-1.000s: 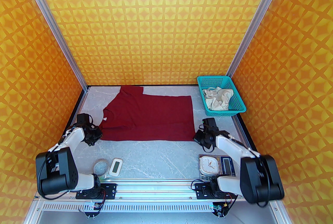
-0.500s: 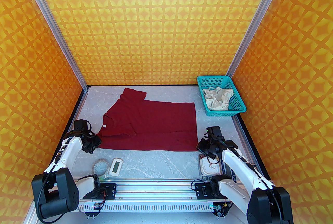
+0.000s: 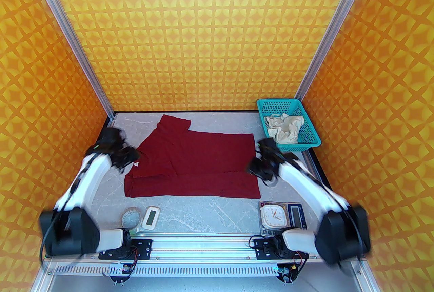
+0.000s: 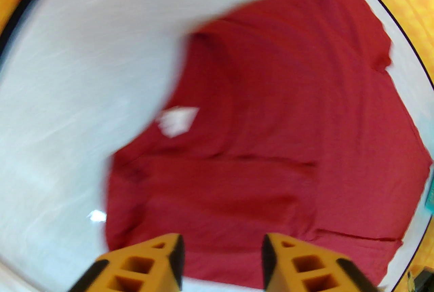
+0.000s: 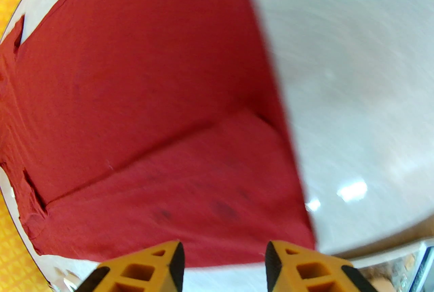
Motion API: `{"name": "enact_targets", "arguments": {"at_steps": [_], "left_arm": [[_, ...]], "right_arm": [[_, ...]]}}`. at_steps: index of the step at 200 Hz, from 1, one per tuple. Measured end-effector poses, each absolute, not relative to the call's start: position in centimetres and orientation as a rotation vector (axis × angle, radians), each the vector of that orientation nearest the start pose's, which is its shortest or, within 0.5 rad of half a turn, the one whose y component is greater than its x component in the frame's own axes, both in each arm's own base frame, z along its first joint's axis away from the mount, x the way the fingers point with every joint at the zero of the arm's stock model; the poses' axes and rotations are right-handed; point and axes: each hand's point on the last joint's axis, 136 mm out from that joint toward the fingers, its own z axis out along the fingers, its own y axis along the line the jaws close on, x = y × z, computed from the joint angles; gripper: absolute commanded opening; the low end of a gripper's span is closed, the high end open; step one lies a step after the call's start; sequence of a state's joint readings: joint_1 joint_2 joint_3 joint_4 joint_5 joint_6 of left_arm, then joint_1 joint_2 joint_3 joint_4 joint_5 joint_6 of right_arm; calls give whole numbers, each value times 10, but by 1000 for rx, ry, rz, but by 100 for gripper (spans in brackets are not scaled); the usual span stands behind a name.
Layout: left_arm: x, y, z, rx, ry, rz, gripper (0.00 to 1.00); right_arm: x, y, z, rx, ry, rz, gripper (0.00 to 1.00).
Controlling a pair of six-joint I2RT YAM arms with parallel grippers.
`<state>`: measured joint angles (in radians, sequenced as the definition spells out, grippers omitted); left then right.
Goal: Fold and stack the mixed laundry pile
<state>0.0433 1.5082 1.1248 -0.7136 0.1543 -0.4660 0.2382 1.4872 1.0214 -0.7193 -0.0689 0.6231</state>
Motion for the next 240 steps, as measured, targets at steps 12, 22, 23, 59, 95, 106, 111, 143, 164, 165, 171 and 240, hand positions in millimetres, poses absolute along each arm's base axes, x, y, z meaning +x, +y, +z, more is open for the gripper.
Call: {"name": "enact_targets", "arguments": {"at_steps": [12,22,23,59,95,106,111,143,164,165,171,240], "left_arm": [[376,-18,94,-644,2671,-366,25],[381,-22,75,-660,2700,-380,22],[381,-22,73,-664,2701,-381,22],[382,-24,28,-742,2753,-396,14],[364,-7,18,-835,2722,-401,14],[355,2,18,-869,2710,-394,14],[352,5,18,-886,2706,-391,14],[329,31,17,-988,2674,-369,16],[323,39,18,-1000,2668,-359,21],[323,39,18,-1001,2668,-359,21],[323,39,18,-996,2669,-358,22],[349,37,48,-904,2646,-362,36]], "right_arm": [[341,100,84,497,2759,317,44],[354,106,74,484,2764,314,44],[355,106,73,484,2764,314,44],[369,110,36,487,2815,277,44],[368,118,26,461,2834,274,44],[368,123,26,442,2832,280,44],[367,126,26,431,2833,282,44],[357,148,22,364,2855,294,44],[354,159,21,331,2860,297,45],[354,159,21,330,2860,297,45],[353,161,21,327,2860,297,45],[375,163,66,266,2791,276,47]]}}
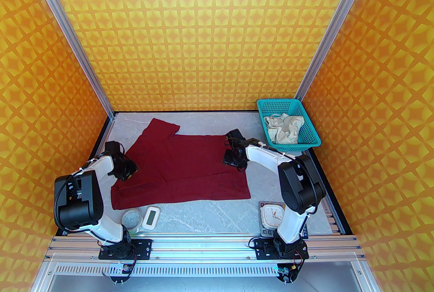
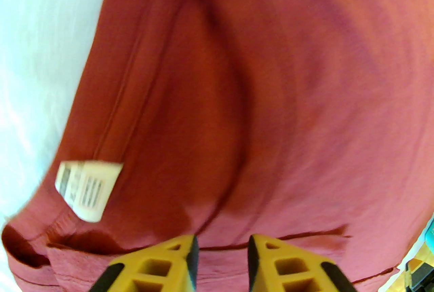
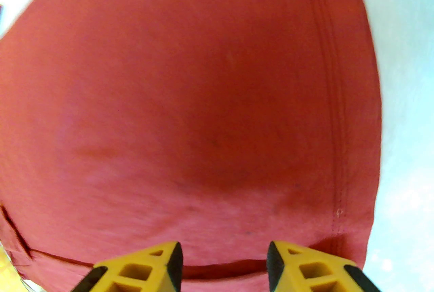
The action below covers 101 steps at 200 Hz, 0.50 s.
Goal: Fold and stack the mixed laundry pile
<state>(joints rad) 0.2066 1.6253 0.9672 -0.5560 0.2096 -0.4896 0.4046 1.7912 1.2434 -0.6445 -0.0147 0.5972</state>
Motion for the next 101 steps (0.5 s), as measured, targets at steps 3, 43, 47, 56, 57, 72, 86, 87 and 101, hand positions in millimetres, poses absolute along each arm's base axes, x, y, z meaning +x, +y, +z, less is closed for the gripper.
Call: {"name": "enact_targets", "arguments": {"at_steps": [3,43,47,56,57,72,86,87,101], "left_arm": [[352,36,51,-893,2642,-364,37],[373,23,72,-805,2613,-379,38],[373,22,73,-802,2615,-380,39],[373,21,74,-796,2618,-380,39],[373,21,74,-795,2619,-380,39],[375,18,77,-776,2625,-381,39],[380,15,79,-751,2629,-381,39],[380,15,79,-751,2629,-381,39],[382,13,80,-737,2633,-382,40]], "right_arm": [[374,163,69,264,2787,278,47],[339,155,89,249,2762,336,46],[332,153,85,251,2773,338,46],[317,151,74,256,2805,336,45],[316,150,73,256,2808,335,45],[291,144,47,276,2882,312,45],[267,137,26,300,2950,282,45],[267,137,26,300,2950,282,45],[258,132,17,317,2971,270,45]]}}
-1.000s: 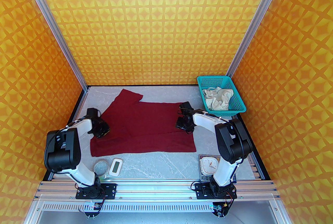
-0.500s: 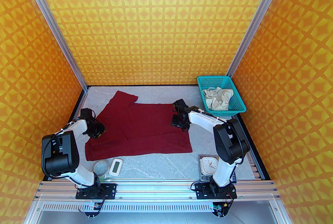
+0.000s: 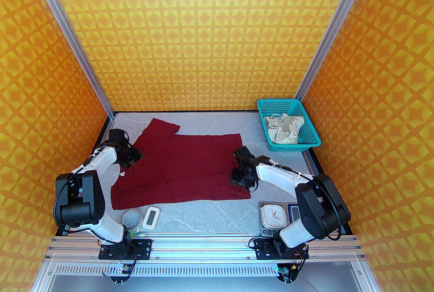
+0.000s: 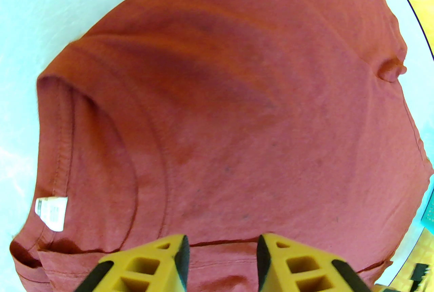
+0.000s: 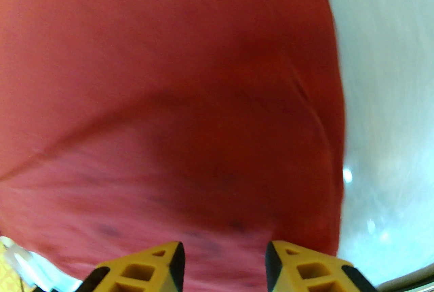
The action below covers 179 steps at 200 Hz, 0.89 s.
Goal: Fold and stack the mixed laundry pile
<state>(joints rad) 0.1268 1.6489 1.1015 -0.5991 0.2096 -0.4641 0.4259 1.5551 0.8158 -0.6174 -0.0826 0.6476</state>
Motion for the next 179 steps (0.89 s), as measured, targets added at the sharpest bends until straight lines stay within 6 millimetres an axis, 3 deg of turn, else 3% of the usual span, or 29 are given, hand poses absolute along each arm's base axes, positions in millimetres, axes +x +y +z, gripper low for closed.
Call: {"name": "enact_targets", "arguments": {"at_steps": [63,95,109,127,153,179], "left_arm": [[395,13,92,-678,2642,-373,46],[420,15,107,-616,2619,-366,49],[437,16,111,-577,2612,-360,50],[465,17,110,-514,2605,-349,53],[508,16,101,-409,2599,-331,56],[544,12,85,-290,2604,-311,61]], "right_arm": [[245,128,19,359,2907,328,46],[240,126,22,355,2926,307,49],[247,126,31,339,2936,268,51],[279,134,55,300,2883,261,51],[349,147,100,253,2744,296,51],[399,141,110,249,2669,304,52]]}}
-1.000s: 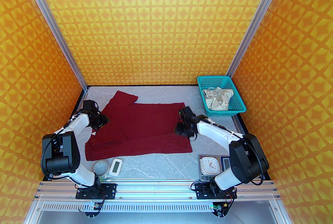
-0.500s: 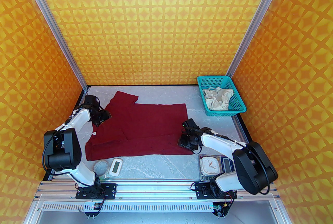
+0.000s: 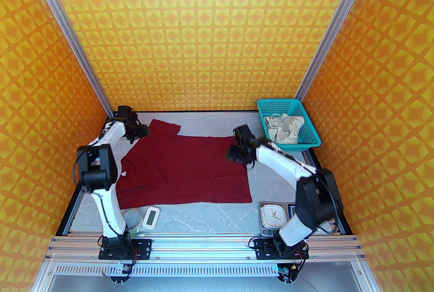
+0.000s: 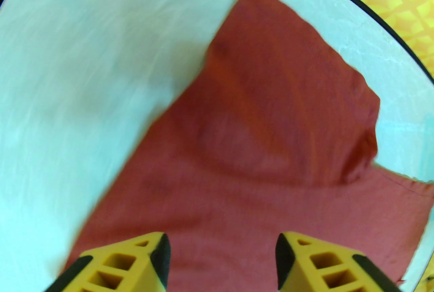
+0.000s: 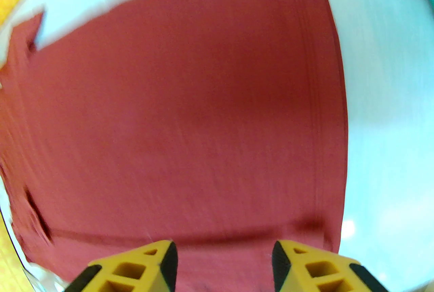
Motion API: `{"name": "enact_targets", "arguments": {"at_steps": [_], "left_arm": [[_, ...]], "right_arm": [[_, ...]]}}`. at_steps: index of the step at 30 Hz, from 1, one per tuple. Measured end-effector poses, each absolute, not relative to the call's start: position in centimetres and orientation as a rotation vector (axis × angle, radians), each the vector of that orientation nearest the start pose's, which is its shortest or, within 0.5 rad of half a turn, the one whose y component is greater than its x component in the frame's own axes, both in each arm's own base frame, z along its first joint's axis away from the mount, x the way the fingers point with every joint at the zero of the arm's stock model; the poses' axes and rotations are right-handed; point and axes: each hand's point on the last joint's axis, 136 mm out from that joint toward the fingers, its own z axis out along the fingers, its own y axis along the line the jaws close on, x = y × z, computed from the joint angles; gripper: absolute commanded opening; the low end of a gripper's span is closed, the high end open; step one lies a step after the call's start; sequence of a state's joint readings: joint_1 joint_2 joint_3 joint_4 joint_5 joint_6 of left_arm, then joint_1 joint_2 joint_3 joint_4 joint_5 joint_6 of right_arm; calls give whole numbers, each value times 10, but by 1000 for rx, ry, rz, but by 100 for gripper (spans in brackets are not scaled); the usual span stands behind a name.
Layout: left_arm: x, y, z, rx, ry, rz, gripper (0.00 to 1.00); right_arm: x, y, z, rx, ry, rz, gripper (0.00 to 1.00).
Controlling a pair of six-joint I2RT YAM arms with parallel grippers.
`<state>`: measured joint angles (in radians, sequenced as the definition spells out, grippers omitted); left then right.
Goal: Fold and stack the mixed laundry pile
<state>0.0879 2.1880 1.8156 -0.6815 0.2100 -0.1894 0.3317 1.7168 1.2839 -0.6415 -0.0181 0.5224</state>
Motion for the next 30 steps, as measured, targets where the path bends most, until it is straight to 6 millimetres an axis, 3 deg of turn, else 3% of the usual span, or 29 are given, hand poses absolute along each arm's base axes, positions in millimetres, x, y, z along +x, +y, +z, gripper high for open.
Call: {"name": "enact_targets", "arguments": {"at_steps": [4,10,19,30], "left_arm": [[576,11,68,-188,2606,-288,65],[598,13,42,-75,2638,-260,68],[618,12,39,-1,2622,-241,69],[619,-8,33,76,2625,-280,64]], "right_arm": [[436,126,94,250,2657,282,54],[478,118,76,201,2653,236,53],[530,102,63,170,2641,78,53],[552,75,29,220,2709,-35,51]]}}
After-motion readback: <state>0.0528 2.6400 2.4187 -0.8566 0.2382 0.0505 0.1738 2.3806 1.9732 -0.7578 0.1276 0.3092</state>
